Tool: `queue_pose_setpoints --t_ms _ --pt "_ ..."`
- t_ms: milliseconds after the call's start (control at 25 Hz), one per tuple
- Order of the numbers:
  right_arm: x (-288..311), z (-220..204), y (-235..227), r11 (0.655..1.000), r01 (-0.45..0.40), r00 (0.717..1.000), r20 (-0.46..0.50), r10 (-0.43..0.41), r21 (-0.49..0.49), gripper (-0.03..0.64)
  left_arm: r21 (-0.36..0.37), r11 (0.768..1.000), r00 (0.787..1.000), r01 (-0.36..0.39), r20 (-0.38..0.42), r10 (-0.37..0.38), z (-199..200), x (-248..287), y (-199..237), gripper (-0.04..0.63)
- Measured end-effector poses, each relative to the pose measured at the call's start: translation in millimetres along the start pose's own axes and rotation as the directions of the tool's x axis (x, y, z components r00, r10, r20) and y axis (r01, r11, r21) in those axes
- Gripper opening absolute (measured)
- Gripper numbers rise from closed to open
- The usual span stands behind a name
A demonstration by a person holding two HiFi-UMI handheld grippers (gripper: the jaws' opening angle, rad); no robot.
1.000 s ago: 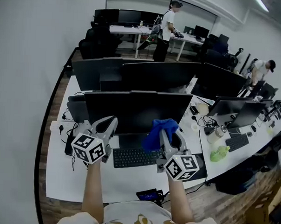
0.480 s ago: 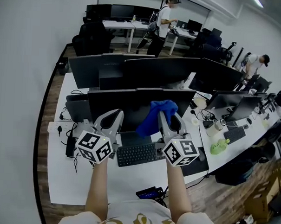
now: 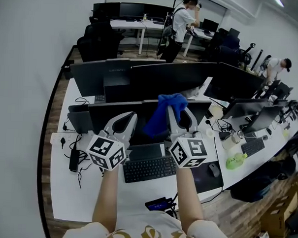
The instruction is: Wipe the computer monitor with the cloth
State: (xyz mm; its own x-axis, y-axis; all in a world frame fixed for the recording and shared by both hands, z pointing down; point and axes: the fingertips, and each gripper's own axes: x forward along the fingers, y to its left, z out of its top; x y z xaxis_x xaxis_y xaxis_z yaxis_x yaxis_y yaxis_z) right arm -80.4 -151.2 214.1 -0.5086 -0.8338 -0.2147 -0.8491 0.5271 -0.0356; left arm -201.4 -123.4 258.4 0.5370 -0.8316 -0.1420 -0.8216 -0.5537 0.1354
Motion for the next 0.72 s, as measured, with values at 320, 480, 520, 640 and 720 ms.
queue_pose_setpoints --t_ms 320,480,520,640,720 --pt "40 -7 -9 0.997 -0.039 0.999 -0.009 0.038 -0.064 0.126 0.017 0.999 0.999 -0.027 -0.031 0.028 -15 26 10 0.0" --pt "56 -20 -1 0.99 -0.079 0.996 -0.054 0.073 -0.118 0.126 0.027 0.999 0.999 -0.027 -0.043 0.029 -22 32 12 0.0" --pt "60 -25 2 0.988 -0.096 0.993 -0.073 0.088 -0.122 0.127 0.029 0.999 0.998 -0.03 -0.046 0.032 -23 32 14 0.0" --pt "68 -38 7 0.984 -0.121 0.986 -0.129 0.104 -0.131 0.127 0.032 0.998 0.997 -0.046 -0.06 0.048 -28 34 18 0.0" --pt "70 -45 7 0.98 -0.121 0.98 -0.178 0.093 -0.155 0.127 0.031 0.998 0.996 -0.054 -0.063 0.056 -29 34 19 0.0"
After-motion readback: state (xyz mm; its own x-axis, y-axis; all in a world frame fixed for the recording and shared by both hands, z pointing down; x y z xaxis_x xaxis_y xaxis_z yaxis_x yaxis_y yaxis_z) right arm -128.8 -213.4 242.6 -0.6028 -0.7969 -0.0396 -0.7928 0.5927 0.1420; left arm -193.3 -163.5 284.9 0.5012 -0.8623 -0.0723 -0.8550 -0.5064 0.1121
